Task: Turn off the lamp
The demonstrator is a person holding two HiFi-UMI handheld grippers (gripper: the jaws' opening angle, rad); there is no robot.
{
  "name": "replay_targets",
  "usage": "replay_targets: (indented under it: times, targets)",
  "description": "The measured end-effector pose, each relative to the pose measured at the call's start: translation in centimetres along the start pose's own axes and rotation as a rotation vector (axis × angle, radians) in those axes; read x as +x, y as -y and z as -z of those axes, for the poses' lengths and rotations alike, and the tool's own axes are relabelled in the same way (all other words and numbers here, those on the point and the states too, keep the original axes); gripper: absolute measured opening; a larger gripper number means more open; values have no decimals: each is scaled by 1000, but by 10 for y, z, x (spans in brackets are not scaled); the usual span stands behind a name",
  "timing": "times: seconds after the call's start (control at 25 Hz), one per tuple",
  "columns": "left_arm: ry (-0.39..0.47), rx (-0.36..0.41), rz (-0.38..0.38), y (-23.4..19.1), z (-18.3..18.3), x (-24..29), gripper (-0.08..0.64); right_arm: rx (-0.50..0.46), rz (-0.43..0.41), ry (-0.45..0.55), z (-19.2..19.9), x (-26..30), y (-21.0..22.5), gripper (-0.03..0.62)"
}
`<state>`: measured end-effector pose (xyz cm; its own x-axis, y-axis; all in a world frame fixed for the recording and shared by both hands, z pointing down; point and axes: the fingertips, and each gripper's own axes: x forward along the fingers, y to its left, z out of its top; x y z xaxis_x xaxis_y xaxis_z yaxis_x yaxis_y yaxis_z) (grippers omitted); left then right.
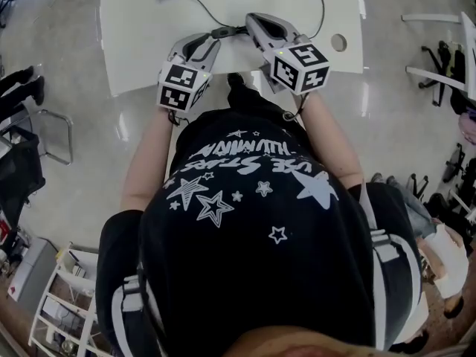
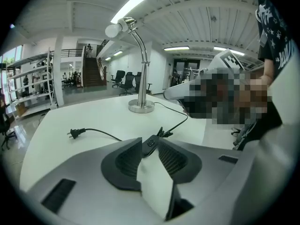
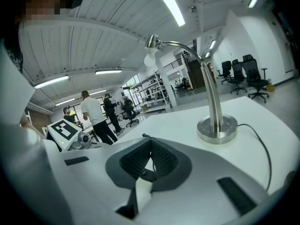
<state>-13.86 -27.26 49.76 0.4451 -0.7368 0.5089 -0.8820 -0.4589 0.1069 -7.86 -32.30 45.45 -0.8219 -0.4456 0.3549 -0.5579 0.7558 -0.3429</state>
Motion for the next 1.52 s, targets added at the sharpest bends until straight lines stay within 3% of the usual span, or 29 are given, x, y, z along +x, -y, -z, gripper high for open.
replay_targets:
  times: [0.16,0.52,0.72,1.08,1.52]
  targets:
    - [-58,24,20,-3,6,12,152,4,-32,-21,0,9,7,5]
    - [-146,145,31,-13,21,27,161,-34,-96,-71,4,24,19,5]
    - [-188,276,82,-9,29,34,161,-7,-80,-84,10,28,22,5]
    - [-217,379,191,-13,34,35,161,28,3,-81,8,34,13,5]
    - [-221,376,311,-18,37,32,137,58,68,-133,30,36,-3,5]
